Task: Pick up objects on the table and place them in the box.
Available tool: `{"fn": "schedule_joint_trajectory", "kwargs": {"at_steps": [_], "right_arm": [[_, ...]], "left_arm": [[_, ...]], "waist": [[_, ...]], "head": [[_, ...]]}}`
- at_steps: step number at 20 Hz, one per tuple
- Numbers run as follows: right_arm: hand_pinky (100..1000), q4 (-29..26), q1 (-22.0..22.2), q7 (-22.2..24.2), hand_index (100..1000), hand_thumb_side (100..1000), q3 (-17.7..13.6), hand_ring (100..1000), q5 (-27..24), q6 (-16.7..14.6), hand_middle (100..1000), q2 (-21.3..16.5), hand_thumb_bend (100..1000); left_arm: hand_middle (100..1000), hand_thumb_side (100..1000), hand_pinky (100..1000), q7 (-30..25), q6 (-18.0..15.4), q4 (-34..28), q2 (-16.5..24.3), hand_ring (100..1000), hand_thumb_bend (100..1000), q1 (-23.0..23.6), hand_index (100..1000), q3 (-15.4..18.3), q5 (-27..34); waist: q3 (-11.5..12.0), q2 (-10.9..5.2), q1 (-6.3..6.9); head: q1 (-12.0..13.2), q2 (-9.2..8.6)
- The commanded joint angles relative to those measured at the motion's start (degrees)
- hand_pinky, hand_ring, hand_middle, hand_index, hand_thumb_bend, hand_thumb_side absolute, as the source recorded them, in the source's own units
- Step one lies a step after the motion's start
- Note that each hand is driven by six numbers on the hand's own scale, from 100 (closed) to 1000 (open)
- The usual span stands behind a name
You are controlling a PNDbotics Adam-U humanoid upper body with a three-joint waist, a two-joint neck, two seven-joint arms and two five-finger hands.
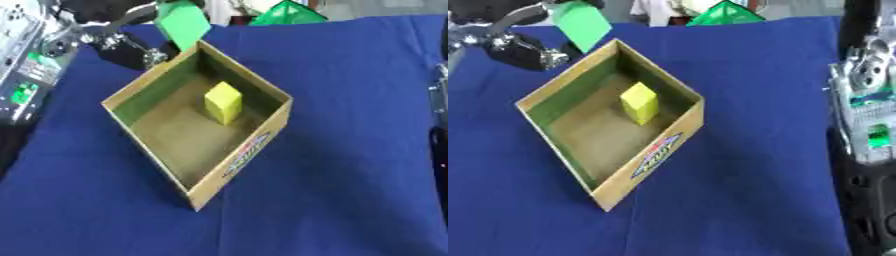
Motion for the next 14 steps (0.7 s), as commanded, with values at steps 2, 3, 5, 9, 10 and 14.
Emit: {"fn": "schedule_joint_trajectory", "kwargs": {"at_steps": [2, 3, 5, 9, 10, 14], "right_arm": [[812, -1.43, -0.70, -0.55, 820, 1000, -0.69, 817, 0.42, 0.15, 654, -0.77, 169], [812, -1.42, -0.72, -0.59, 820, 1000, -0.72, 817, 0.40, 0.16, 654, -0.80, 168], [812, -1.36, -0.78, -0.64, 820, 1000, -0.76, 817, 0.35, 0.17, 654, -0.84, 169], [812, -1.17, -0.82, -0.72, 820, 1000, -0.86, 817, 0.20, 0.16, 653, -0.87, 168], [812, -1.13, -0.83, -0.72, 820, 1000, -0.87, 817, 0.17, 0.16, 652, -0.86, 168], [812, -1.02, -0.70, -0.76, 819, 1000, -0.97, 817, 0.12, 0.17, 654, -0.87, 168]], "left_arm": [[586, 100, 565, -0.42, -0.21, -0.90, -1.43, 556, 212, 1.34, 758, -0.59, -0.93], [587, 100, 565, -0.48, -0.35, -0.72, -1.72, 556, 212, 1.81, 758, -0.89, -1.09], [586, 100, 563, -0.60, -0.61, -0.22, -2.26, 555, 215, 2.59, 757, -1.42, -1.27], [595, 100, 570, -1.05, -1.46, 1.05, -3.17, 565, 242, 3.89, 760, -2.53, -1.67], [600, 100, 574, -1.33, -1.75, 1.43, -3.31, 569, 254, 4.16, 761, -2.76, -1.76], [609, 100, 581, -2.09, -2.25, 2.78, -3.51, 578, 282, 5.08, 764, -3.29, -2.06]], "waist": [[0.00, -1.04, -0.37], [0.00, -0.96, -0.44], [-0.06, -0.83, -0.59], [-0.20, -0.66, -0.88], [-0.20, -0.64, -0.94], [-0.14, -0.66, -1.04]], "head": [[0.00, 1.11], [0.00, 1.19], [-0.04, 1.17], [-0.13, 0.73], [-0.15, 0.55], [-0.35, 0.04]]}}
